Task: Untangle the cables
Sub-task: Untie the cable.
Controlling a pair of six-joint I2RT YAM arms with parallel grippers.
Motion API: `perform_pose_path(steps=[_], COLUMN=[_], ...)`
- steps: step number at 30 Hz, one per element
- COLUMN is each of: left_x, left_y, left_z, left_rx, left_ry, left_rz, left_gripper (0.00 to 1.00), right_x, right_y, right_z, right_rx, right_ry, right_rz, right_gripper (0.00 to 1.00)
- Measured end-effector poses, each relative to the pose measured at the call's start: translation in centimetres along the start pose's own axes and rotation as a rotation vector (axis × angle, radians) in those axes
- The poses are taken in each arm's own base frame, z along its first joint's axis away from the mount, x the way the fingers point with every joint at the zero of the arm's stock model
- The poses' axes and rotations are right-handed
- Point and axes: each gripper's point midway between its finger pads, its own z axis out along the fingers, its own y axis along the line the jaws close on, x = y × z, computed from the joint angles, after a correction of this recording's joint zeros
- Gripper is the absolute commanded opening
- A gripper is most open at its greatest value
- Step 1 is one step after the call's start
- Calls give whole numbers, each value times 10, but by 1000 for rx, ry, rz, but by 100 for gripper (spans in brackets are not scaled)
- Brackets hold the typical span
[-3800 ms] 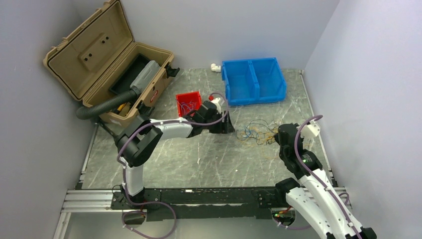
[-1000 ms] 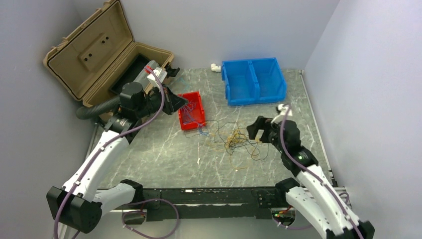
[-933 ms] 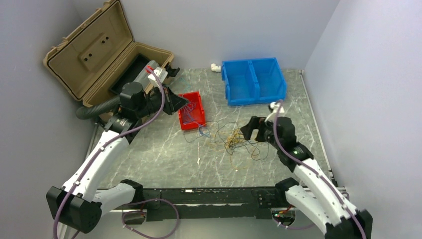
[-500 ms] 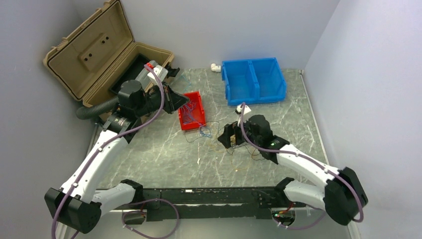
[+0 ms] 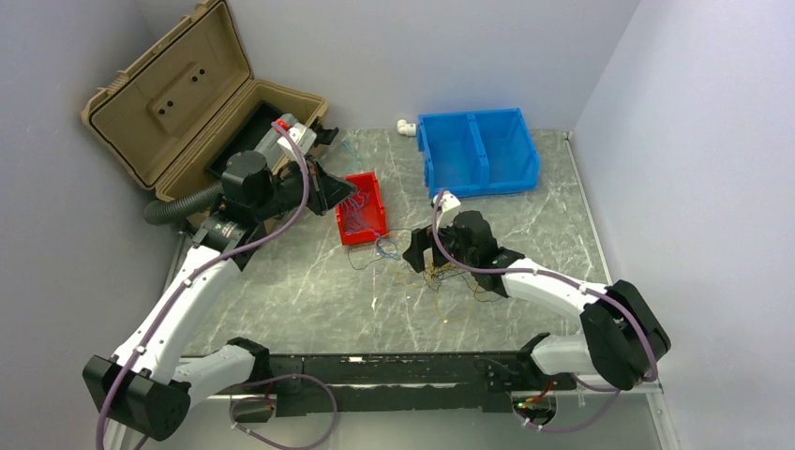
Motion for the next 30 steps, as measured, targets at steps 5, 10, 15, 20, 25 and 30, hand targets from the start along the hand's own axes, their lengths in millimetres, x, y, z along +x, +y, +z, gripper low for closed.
perform_pose_path(steps=[5, 10, 15, 20, 25, 30], left_x=[0, -3, -4, -11, -22, -27], left_y=[-1, -4, -6, -9, -16, -18], left_z=[-1, -4, -6, -12, -25, -34], left_rx=[2, 6, 7, -2, -19, -43], left_ry=[0, -10, -15, -41, -94, -129], left_rz=[11, 21, 25, 44, 75, 97], left_gripper=[0, 0, 0, 0, 0, 0], right_x=[1, 15, 29, 35, 39, 40], right_y=[-2, -7, -14, -28, -45, -63], right_z=[5, 15, 21, 21, 16, -5], right_rx=[8, 28, 69, 157, 265, 385], right_ry=[-3, 37, 74, 83, 75, 26], right_rz=[14, 61, 111, 154, 200, 256], right_gripper=[98, 94, 84, 56, 29, 5])
